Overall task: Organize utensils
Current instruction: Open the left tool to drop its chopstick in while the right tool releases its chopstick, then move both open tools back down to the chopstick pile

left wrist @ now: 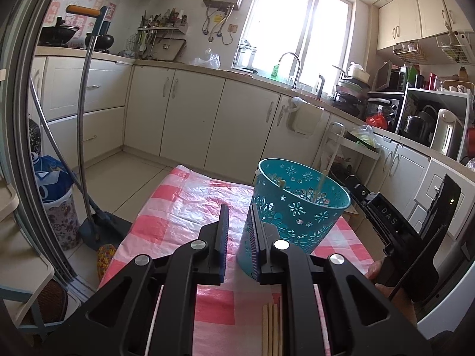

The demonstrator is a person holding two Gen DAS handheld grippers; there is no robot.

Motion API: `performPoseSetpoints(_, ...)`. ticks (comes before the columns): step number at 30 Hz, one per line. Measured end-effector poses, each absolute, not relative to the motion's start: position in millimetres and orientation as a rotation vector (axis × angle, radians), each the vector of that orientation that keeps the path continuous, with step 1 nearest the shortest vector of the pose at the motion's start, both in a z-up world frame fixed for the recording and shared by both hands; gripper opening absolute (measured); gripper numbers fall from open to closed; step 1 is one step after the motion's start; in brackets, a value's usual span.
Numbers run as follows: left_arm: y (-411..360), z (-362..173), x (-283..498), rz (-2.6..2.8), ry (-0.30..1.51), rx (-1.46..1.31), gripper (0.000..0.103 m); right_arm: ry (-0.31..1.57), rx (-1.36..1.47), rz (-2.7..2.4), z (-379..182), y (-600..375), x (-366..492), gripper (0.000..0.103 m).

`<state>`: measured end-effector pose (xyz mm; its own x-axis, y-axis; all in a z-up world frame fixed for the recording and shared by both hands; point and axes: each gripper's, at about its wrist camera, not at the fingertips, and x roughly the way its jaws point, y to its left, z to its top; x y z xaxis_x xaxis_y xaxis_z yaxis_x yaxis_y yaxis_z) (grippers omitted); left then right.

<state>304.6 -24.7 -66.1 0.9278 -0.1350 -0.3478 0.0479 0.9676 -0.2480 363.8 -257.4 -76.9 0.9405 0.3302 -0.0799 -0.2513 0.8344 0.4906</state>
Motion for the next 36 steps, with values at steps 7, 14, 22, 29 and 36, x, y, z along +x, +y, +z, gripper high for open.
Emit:
performPoseSetpoints(7,-25,-59,300,-0.095,0.363,-0.243,0.013,0.177,0.435,0.290,-65,-252,342,0.037)
performPoseSetpoints(14,-25,-58,294,-0.099,0.377,-0.251,0.019,0.300,0.324,0.216,-68,-247,309,0.056)
performPoseSetpoints(22,-24,-78,297,-0.092,0.498,-0.220,0.031,0.687,0.247,0.133,-124,-232,292,0.038)
performPoseSetpoints(29,-20,-102,297,-0.101,0.623,-0.184,0.038,0.814,0.206,0.171,-151,-210,294,0.015)
performPoseSetpoints(36,-23,-120,299,-0.127,0.697,-0.163,0.041,0.841,0.184,0.179,-160,-192,299,0.015)
